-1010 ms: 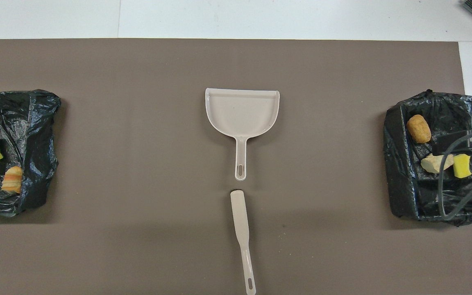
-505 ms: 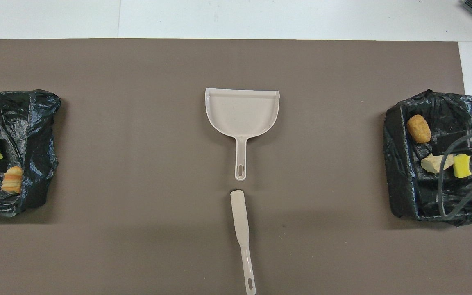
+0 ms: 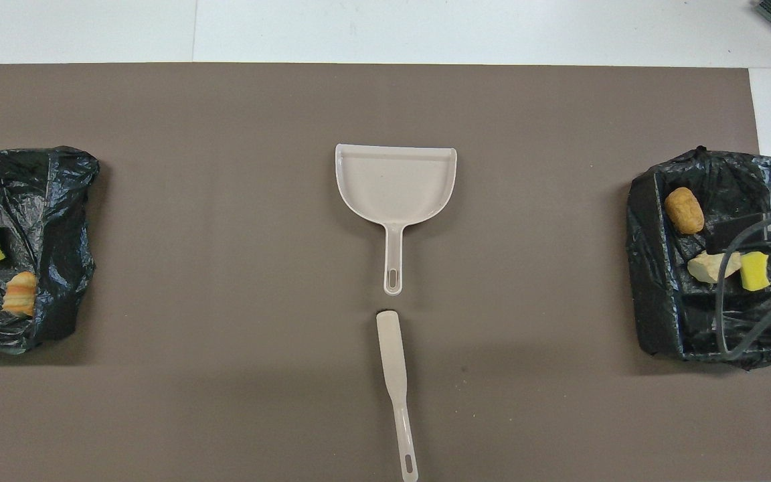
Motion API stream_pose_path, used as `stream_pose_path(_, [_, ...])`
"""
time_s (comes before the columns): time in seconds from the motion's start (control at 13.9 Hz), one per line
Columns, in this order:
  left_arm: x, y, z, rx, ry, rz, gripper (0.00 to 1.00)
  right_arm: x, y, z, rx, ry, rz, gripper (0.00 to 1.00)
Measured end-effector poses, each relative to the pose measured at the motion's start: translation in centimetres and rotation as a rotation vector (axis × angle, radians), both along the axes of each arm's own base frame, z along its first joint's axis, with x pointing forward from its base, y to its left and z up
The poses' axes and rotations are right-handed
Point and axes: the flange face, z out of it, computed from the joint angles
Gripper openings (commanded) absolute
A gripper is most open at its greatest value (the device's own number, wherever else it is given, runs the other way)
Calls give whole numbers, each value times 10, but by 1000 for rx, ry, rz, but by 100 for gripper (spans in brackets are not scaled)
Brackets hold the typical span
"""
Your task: Sweep and dump trash in bin
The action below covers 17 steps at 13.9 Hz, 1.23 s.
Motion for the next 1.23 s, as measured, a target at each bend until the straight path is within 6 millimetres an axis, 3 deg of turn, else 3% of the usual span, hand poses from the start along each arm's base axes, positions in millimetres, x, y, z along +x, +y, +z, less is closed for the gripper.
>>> stream_pose_path(1.23, [-1, -6, 2, -11, -4, 2, 100, 0, 0, 0, 0, -2, 0, 100])
